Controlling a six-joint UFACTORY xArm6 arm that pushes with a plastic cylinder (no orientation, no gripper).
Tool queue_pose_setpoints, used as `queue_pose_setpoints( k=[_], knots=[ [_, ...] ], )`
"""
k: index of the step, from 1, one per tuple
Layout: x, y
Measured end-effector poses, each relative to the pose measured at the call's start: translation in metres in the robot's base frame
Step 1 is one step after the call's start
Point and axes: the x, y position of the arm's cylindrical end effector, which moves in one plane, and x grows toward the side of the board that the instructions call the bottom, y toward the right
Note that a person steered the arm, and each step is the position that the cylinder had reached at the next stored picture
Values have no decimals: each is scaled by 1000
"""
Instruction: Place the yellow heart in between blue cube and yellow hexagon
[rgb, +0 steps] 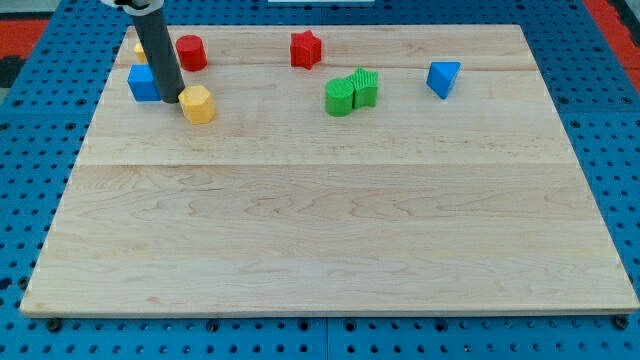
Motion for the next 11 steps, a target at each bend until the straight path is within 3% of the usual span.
queue_pose_setpoints(
  k=[1, 2, 3, 4, 5, 6, 8, 10, 11],
  knots=[
    [28, -57],
    [27, -107],
    [-1, -106],
    [-82, -106],
    [-109, -82],
    [-92, -12],
    [-4, 32],
    [-35, 25],
    [-44, -20]
  ],
)
